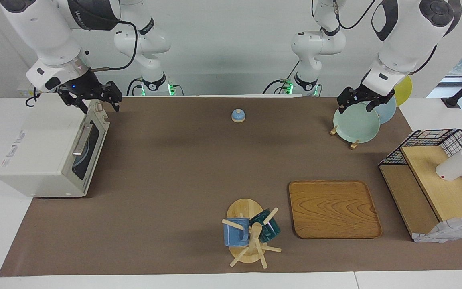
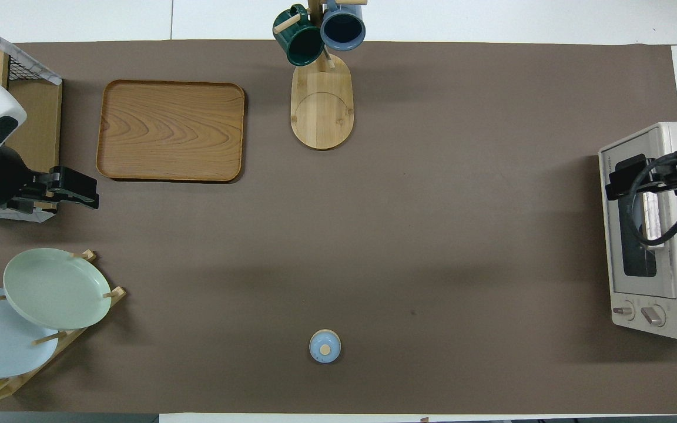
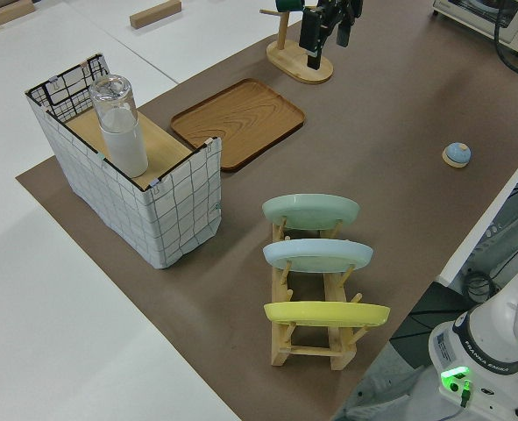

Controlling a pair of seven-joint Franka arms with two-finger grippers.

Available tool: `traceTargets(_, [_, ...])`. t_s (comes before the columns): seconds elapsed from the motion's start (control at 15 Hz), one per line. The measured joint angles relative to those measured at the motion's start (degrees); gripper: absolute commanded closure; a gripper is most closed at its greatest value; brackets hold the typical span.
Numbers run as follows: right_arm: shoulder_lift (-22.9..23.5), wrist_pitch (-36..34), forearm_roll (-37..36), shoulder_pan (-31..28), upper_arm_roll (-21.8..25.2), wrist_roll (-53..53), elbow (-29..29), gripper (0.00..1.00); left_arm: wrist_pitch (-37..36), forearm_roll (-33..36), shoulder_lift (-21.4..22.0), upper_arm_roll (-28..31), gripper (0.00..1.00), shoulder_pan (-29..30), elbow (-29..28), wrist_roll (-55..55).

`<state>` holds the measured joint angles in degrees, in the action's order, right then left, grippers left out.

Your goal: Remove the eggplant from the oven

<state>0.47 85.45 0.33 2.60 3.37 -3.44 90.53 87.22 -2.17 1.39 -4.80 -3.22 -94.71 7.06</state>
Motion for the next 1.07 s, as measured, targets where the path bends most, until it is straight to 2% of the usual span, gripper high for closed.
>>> traceTargets(0.13, [0.0,0.0,-0.2,0.0,0.0,-0.2,0.1,0.02,0.0,0.0,0.0,0.0,0.0,0.0,0.0,0.0])
traceTargets(0.2, [0.0,0.0,-0.3,-0.1,0.0,-1.1,0.2,0.55,0.0,0.0,0.0,0.0,0.0,0.0,0.0,0.0])
traceTargets(0.27, [0.0,0.1,-0.3,-0.3,0.0,-2.7,0.3,1.0,0.0,0.0,0.0,0.0,0.0,0.0,0.0,0.0])
traceTargets(0.47, [-0.2,0.6,-1.3,-0.8,0.1,-5.0,1.4,1.0,0.0,0.0,0.0,0.0,0.0,0.0,0.0,0.0])
traceTargets(0.8, [-3.8,12.7,-3.1,-3.0,0.3,-3.4,13.0,1.0,0.0,0.0,0.0,0.0,0.0,0.0,0.0,0.0])
traceTargets(1.07, [-5.2,16.6,-4.4,-5.8,0.6,-2.2,17.8,1.0,0.0,0.0,0.0,0.0,0.0,0.0,0.0,0.0])
